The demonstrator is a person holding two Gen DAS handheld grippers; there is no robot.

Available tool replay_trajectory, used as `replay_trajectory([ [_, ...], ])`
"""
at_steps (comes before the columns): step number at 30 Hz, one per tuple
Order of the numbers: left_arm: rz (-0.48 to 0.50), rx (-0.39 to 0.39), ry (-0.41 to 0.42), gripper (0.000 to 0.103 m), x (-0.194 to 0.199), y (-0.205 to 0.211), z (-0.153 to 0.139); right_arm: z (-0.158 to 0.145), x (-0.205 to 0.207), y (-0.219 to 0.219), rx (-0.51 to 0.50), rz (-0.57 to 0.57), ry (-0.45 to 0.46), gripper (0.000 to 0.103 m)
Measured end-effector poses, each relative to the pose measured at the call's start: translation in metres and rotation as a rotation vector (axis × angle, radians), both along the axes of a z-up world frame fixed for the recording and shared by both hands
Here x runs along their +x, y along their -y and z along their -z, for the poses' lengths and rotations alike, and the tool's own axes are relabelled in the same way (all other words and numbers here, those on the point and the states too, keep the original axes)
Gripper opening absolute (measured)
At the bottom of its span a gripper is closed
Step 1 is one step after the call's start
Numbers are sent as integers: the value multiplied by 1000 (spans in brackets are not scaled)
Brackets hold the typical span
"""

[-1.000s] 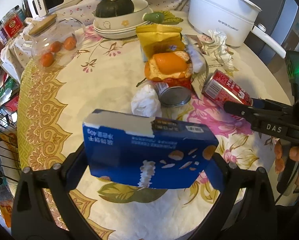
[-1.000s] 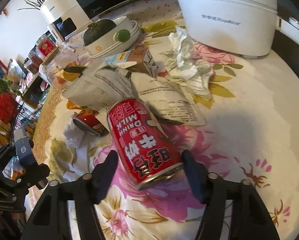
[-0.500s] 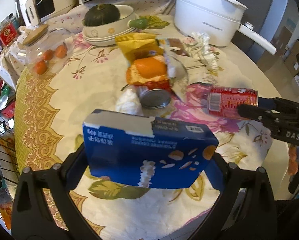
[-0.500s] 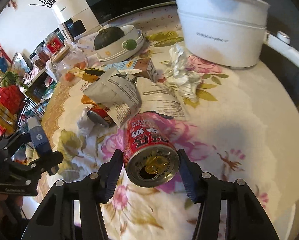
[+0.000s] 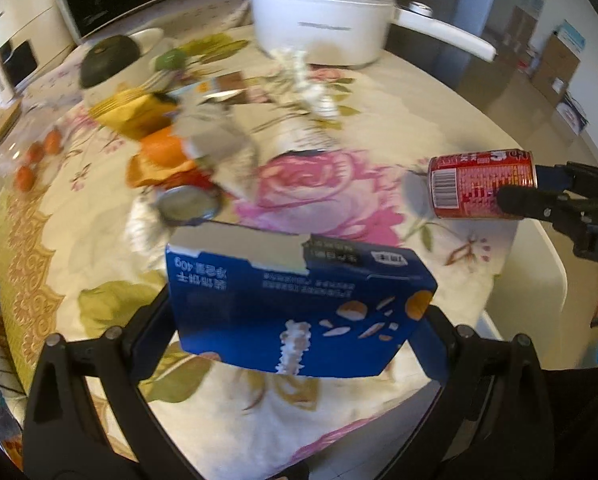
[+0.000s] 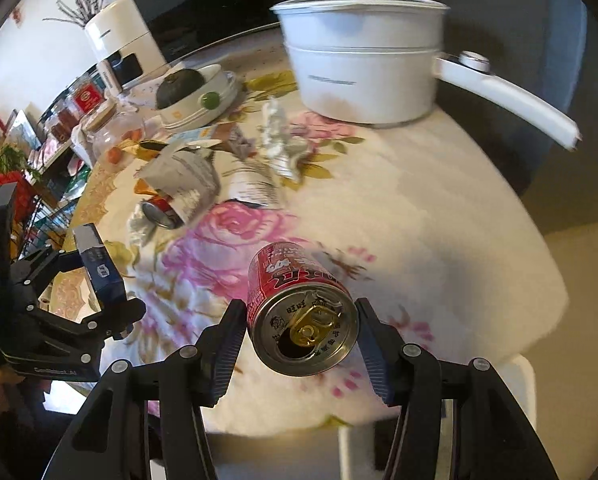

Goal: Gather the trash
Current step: 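Carry the biscuit box and red can with both tools over the white bin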

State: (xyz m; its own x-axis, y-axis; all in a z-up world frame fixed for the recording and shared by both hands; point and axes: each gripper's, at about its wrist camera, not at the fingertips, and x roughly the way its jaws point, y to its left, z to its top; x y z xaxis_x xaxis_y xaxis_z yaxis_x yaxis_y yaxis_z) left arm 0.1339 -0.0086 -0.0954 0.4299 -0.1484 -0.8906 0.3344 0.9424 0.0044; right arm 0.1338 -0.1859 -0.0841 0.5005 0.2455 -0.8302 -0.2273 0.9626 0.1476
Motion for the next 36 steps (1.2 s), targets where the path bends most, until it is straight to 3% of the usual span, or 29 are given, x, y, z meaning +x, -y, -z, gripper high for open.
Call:
replay_trajectory([
  [19, 224, -25, 15, 100, -28, 131, -4, -9, -69, 121, -18, 194, -21, 56],
  [30, 468, -9, 40, 100, -71, 212, 16, 10, -119, 189, -21, 306, -70, 56],
  [36, 542, 15, 46, 100, -86, 233, 34, 26, -135, 210, -32, 344, -116, 56],
])
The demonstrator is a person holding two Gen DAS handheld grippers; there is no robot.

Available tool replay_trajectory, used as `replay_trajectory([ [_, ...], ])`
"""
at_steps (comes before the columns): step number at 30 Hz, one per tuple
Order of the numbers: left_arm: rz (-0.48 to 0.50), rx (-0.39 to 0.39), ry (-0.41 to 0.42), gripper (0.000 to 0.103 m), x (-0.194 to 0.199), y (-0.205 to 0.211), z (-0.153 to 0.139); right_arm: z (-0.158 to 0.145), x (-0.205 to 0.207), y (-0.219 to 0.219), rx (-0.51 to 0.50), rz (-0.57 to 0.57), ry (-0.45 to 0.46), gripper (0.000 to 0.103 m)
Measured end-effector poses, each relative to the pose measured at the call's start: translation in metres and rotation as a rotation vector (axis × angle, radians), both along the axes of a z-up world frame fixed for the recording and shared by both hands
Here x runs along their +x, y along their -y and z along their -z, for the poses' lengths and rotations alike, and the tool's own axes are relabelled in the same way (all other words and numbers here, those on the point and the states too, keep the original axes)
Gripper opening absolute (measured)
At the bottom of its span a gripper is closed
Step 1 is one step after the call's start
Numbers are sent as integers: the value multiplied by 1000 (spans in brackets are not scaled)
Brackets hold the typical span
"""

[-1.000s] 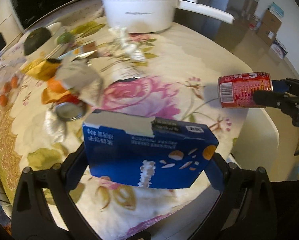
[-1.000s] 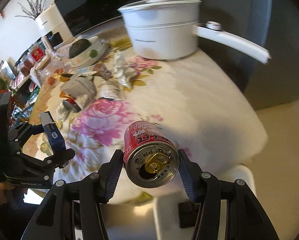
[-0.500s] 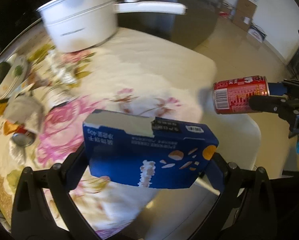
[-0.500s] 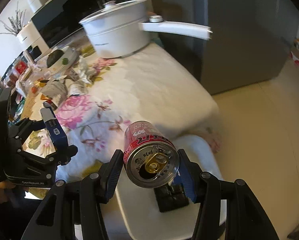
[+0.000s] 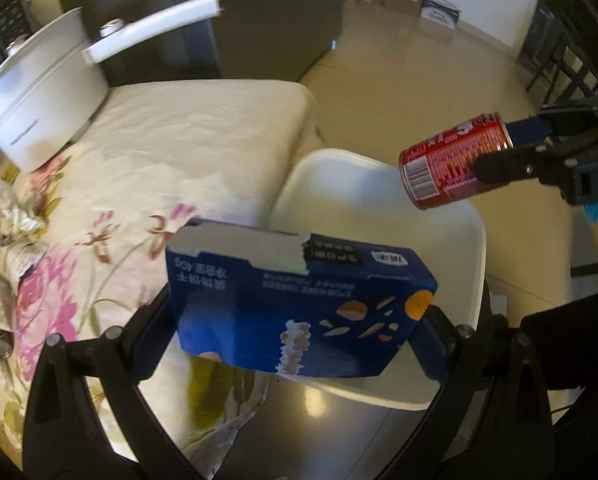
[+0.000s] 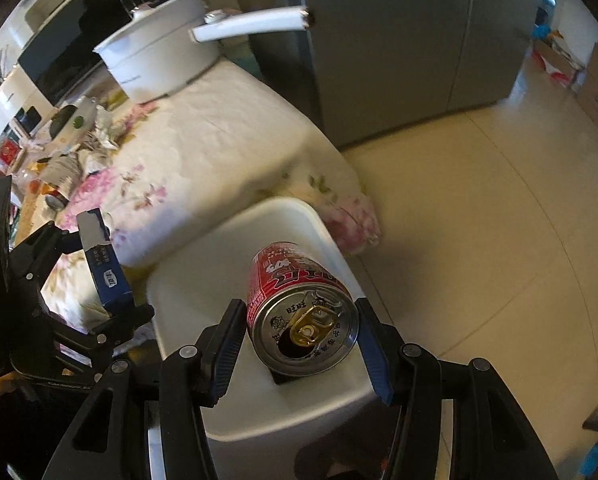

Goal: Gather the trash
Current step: 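Carry the biscuit box and red can with both tools over the white bin, then open the left tool to drop the box while the right tool releases the can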

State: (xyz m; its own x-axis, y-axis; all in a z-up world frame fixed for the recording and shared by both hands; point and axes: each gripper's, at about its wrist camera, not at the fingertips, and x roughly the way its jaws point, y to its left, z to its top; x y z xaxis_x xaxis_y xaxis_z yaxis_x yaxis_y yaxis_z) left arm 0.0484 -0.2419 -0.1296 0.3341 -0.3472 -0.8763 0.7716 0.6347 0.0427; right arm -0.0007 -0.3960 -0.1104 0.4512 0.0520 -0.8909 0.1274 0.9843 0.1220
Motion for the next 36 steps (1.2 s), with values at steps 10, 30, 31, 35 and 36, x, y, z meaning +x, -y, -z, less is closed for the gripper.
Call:
replay_trajectory([
  [10, 36, 1, 10, 103, -9, 12, 10, 12, -9, 9, -4, 7, -34, 56],
  [30, -138, 11, 8, 103, 26, -44, -10, 73, 18, -33, -71, -86, -228, 56],
  [31, -144, 8, 7, 103, 27, -46, -11, 80, 20, -38, -77, -96, -247, 56],
  [35, -168, 3, 10, 103, 31, -57, -13, 100, 26, -55, -73, -131, -303, 56],
  [36, -173, 4, 10, 103, 32, -59, -13, 103, 27, -58, -73, -139, -316, 56],
])
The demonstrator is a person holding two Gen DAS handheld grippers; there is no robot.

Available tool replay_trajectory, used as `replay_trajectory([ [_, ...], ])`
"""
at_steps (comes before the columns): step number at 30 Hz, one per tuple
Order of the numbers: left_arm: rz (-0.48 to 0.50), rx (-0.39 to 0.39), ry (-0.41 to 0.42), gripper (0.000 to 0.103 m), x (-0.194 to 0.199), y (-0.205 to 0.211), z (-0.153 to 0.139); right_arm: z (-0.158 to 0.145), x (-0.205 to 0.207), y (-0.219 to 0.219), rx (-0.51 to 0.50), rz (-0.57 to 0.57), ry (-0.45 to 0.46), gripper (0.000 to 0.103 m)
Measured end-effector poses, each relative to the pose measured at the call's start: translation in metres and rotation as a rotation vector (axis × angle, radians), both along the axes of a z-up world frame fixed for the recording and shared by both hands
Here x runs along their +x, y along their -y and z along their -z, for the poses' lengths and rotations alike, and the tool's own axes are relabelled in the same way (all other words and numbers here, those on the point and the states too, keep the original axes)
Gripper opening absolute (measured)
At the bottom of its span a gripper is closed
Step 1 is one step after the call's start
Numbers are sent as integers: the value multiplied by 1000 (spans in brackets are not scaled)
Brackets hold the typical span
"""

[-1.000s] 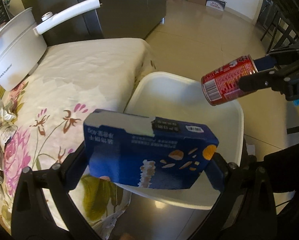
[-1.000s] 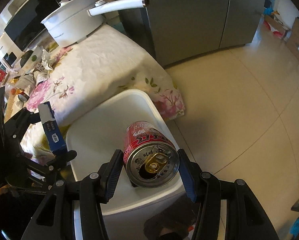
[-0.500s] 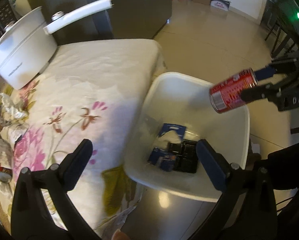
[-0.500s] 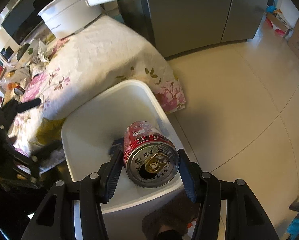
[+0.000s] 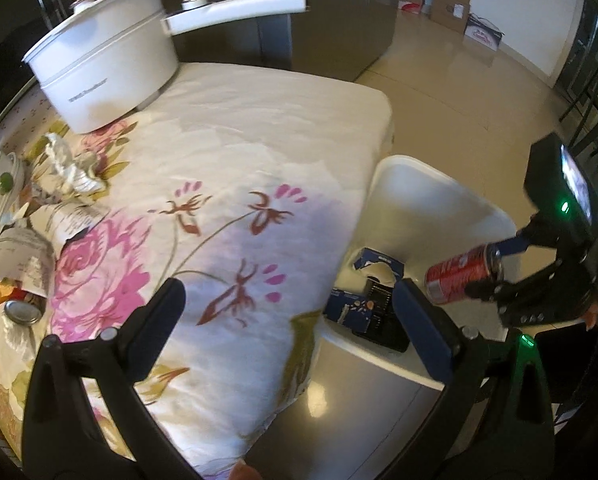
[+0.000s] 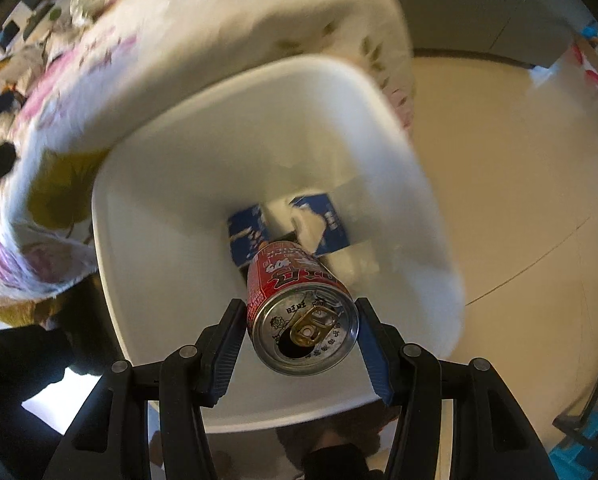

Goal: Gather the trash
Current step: 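Open the left tool to drop the box while the right tool releases the can, then move both tools back toward the table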

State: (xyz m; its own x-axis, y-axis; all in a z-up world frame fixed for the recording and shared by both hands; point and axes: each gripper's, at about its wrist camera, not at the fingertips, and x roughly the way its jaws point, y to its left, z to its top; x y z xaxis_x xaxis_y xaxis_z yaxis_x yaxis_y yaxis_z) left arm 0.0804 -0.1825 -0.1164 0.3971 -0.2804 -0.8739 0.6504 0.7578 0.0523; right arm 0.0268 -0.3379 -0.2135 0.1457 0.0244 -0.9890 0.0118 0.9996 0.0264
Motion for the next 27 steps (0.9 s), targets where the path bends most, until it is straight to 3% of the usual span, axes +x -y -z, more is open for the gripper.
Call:
replay_trajectory([
  [3, -20, 0, 2, 103, 3, -9, -2, 1, 3, -7, -1, -7, -16, 61],
  [5, -32, -4, 3, 103, 4, -14, -4, -8, 4, -8, 6, -1, 11, 71],
  [16, -129, -52, 13, 103, 22, -53, -23, -48, 8, -8, 42, 28, 121, 77],
  [27, -267, -102, 13, 103, 48, -109, -36, -94, 19, -34, 38, -5, 242, 84],
])
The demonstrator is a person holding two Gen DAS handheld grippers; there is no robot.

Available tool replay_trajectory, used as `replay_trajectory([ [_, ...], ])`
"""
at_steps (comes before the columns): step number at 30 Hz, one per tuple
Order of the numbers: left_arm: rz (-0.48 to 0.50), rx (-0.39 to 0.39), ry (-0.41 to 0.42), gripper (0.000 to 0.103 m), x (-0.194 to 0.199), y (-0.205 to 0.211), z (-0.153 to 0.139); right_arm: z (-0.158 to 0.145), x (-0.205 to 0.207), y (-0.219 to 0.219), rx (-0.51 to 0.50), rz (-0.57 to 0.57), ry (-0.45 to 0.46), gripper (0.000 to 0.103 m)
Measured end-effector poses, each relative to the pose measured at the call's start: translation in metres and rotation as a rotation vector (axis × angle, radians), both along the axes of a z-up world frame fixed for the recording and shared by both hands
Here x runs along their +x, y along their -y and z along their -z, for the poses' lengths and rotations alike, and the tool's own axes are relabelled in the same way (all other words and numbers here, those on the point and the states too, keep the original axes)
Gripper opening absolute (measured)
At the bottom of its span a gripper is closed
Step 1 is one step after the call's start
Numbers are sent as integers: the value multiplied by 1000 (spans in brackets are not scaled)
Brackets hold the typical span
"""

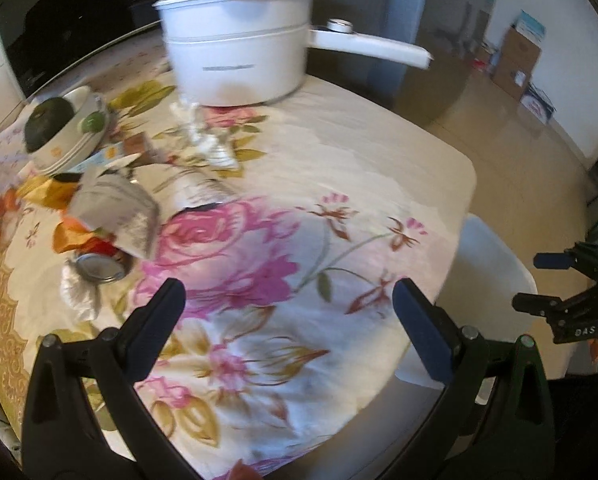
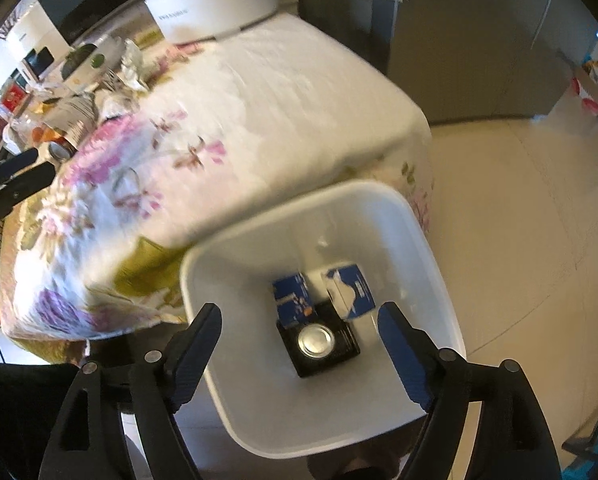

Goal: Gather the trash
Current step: 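Move both tools back toward the table, then grasp the crumpled white tissue on the table with the left tool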

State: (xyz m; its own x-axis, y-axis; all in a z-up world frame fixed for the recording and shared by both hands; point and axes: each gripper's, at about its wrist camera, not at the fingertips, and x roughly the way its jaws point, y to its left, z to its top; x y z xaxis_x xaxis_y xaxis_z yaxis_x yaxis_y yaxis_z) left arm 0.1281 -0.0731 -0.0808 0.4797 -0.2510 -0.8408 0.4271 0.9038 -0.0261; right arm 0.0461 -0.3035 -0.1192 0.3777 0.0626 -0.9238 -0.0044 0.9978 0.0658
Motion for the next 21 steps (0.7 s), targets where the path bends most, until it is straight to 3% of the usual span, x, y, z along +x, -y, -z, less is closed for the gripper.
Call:
replay_trajectory([
  [7, -100, -13, -3, 103, 13, -42, -3, -7, 16, -22, -3, -25, 21, 84],
  [11, -166, -21, -10, 103, 20, -70, -1, -8, 27, -37, 5, -47, 21, 93],
  [14, -216, -26, -13, 103, 25, -92, 1, -10, 34, -50, -12, -59, 32, 94],
  [16, -256, -24, -15, 103, 28, -109, 4, -12, 40, -59, -21, -62, 34, 103],
  [21, -344, -12, -10, 103, 35, -147, 15, -18, 55, -85, -23, -88, 51, 103],
])
